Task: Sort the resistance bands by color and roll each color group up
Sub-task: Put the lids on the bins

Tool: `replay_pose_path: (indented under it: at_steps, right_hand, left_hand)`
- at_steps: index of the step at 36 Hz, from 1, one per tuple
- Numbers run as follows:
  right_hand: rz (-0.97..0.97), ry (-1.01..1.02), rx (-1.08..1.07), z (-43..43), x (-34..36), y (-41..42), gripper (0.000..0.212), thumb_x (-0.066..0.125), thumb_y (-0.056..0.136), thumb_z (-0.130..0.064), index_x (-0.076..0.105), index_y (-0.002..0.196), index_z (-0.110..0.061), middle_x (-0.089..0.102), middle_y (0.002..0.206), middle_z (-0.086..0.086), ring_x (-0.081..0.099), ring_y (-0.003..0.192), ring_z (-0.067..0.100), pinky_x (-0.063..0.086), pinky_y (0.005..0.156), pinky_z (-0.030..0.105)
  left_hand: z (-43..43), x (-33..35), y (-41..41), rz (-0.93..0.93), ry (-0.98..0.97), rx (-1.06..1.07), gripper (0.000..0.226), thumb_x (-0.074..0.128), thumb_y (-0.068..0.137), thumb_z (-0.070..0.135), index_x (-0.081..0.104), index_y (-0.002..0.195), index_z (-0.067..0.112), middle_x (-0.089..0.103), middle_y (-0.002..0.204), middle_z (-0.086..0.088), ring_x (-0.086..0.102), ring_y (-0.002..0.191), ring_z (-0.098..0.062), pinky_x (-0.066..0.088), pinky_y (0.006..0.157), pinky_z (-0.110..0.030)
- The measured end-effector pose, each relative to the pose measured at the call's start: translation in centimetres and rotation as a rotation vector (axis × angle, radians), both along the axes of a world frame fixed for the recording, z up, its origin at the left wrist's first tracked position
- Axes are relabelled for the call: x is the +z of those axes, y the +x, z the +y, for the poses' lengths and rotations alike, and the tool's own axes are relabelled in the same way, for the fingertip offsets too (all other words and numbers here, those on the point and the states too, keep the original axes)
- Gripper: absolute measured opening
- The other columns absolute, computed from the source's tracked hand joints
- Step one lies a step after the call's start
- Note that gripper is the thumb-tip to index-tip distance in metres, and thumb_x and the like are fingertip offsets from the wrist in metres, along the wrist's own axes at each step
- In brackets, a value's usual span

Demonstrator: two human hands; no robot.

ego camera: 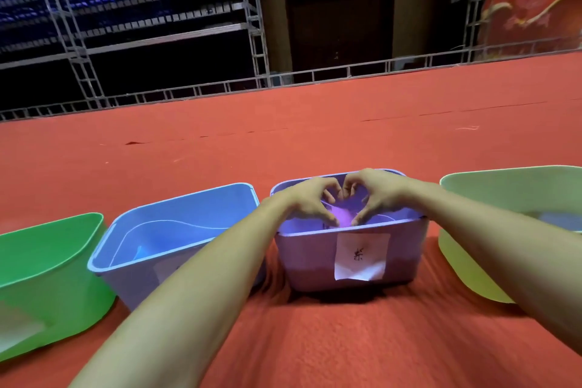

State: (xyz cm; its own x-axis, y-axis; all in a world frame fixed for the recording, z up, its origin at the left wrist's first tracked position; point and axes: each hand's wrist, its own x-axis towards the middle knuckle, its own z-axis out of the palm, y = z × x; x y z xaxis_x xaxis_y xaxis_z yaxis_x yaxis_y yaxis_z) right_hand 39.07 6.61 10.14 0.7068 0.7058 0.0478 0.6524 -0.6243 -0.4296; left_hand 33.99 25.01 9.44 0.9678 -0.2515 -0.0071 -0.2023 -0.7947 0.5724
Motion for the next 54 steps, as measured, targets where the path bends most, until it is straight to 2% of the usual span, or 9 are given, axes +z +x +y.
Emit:
replay_pose_path:
  at_steps: [7,13,19,23,28,33,38,42,54]
  right_hand:
    - [-0.129,-0.006,-0.089,-1.6,3.9,-4.2,0.033,0.084,0.068,-0.027,0.063,0.093,-0.022,0.065,0.096,-0.001,0.06,0.081,0.015,0.042,0.071,0.023]
    - [-0.168,-0.041,-0.159,-2.8,7.0,-11.0,0.026,0.082,0.068,-0.023,0.066,0.089,-0.018,0.069,0.091,0.003,0.064,0.084,0.021,0.051,0.075,0.029]
    - [-0.169,-0.209,-0.158,-2.4,6.8,-19.0,0.023,0.08,0.069,-0.028,0.061,0.082,-0.025,0.061,0.082,-0.004,0.054,0.081,0.017,0.046,0.071,0.027]
    - [-0.159,-0.244,-0.154,-0.7,5.4,-23.3,0.024,0.074,0.062,-0.031,0.063,0.08,-0.021,0.065,0.077,-0.006,0.059,0.08,0.019,0.055,0.074,0.036]
    - [-0.161,-0.29,-0.082,3.6,3.7,-27.9,0.029,0.08,0.063,-0.035,0.055,0.07,-0.023,0.063,0.079,-0.002,0.055,0.076,0.019,0.053,0.071,0.034]
    - [-0.086,-0.253,-0.018,9.3,2.4,-31.0,0.03,0.081,0.064,-0.037,0.064,0.085,-0.023,0.063,0.079,-0.006,0.058,0.075,0.017,0.056,0.076,0.033]
    - [0.006,-0.182,0.02,15.8,1.1,-33.4,0.028,0.082,0.066,-0.034,0.064,0.082,-0.019,0.069,0.079,0.011,0.065,0.051,0.024,0.058,0.051,0.032]
    - [0.069,-0.142,0.049,21.1,0.5,-35.4,0.033,0.082,0.069,-0.03,0.069,0.093,-0.013,0.07,0.08,0.012,0.064,0.049,0.024,0.051,0.042,0.025]
    - [0.149,-0.101,0.175,34.5,-1.4,-39.6,0.046,0.078,0.07,-0.04,0.07,0.093,-0.001,0.074,0.083,0.015,0.07,0.059,0.027,0.06,0.06,0.037]
  left_hand:
    - [-0.6,3.8,-3.4,-0.115,0.174,0.039,0.032,0.077,0.078,0.021,0.064,0.107,0.019,0.063,0.115,-0.006,0.061,0.102,-0.024,0.049,0.092,-0.036]
    - [0.0,7.5,-11.2,-0.199,0.275,0.068,0.026,0.071,0.08,0.016,0.068,0.105,0.016,0.066,0.11,-0.006,0.063,0.099,-0.024,0.05,0.085,-0.031]
    - [2.1,7.1,-21.2,-0.161,0.392,0.075,0.026,0.067,0.079,0.014,0.066,0.106,0.013,0.063,0.1,0.001,0.056,0.089,-0.017,0.039,0.072,-0.023]
    - [5.1,4.6,-27.2,-0.087,0.471,0.116,0.031,0.066,0.08,0.015,0.064,0.111,0.012,0.065,0.112,-0.005,0.059,0.104,-0.023,0.044,0.082,-0.029]
    - [10.5,1.4,-33.3,0.008,0.484,0.203,0.033,0.07,0.081,0.019,0.065,0.113,0.013,0.064,0.115,-0.009,0.059,0.107,-0.025,0.042,0.082,-0.025]
    - [16.6,0.3,-38.2,0.033,0.441,0.324,0.03,0.071,0.083,0.018,0.065,0.112,0.012,0.064,0.115,-0.009,0.06,0.105,-0.023,0.041,0.079,-0.022]
    - [23.5,0.7,-41.9,0.025,0.445,0.443,0.03,0.07,0.083,0.017,0.066,0.112,0.012,0.064,0.114,-0.009,0.059,0.107,-0.024,0.041,0.081,-0.022]
    - [29.1,0.9,-44.5,0.032,0.462,0.54,0.028,0.068,0.083,0.017,0.066,0.111,0.012,0.066,0.115,-0.007,0.061,0.106,-0.023,0.042,0.082,-0.024]
    - [43.8,0.5,-50.1,0.115,0.481,0.793,0.028,0.068,0.085,0.024,0.064,0.111,0.015,0.063,0.115,-0.004,0.059,0.096,-0.02,0.041,0.078,-0.024]
